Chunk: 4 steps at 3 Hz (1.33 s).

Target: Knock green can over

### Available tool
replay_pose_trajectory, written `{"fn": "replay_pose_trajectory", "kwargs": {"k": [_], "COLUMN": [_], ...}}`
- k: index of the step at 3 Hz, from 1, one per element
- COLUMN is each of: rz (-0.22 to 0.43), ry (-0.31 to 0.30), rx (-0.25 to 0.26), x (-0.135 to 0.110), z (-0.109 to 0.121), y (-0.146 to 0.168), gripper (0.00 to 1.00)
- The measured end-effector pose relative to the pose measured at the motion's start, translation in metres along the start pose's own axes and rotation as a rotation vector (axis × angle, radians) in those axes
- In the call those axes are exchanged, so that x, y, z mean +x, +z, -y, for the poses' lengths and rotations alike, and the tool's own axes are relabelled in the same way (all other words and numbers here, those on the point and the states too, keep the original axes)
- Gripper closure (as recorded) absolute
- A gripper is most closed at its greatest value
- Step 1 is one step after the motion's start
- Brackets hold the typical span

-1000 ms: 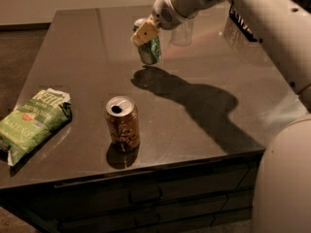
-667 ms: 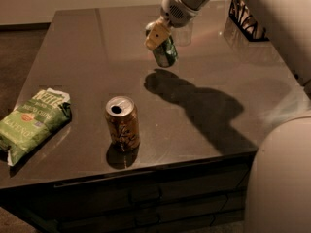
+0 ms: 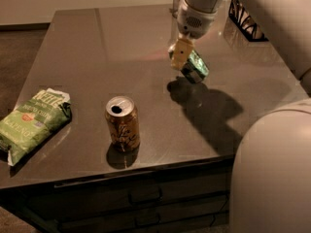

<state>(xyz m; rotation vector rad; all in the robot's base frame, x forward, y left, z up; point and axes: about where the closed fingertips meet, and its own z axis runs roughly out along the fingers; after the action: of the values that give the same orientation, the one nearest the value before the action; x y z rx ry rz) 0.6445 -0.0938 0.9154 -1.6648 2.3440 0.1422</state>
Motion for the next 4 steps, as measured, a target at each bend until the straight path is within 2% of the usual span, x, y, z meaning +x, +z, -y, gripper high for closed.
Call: {"fn": "replay_pose_trajectory", "kwargs": {"k": [1, 2, 3, 4], "rz": [-0.099, -0.152, -0.182, -0.200], "ry": [-0.037, -0.072, -0.097, -0.106], "rx": [-0.040, -0.057, -0.068, -0.075], "x": [0.019, 0.026, 0.030, 0.035], "z": [-0.003, -0.002, -0.003, -0.002], "y": [0.011, 0.020, 0.029, 0.035], "gripper": [0.59, 0.36, 0.13, 0.00]}}
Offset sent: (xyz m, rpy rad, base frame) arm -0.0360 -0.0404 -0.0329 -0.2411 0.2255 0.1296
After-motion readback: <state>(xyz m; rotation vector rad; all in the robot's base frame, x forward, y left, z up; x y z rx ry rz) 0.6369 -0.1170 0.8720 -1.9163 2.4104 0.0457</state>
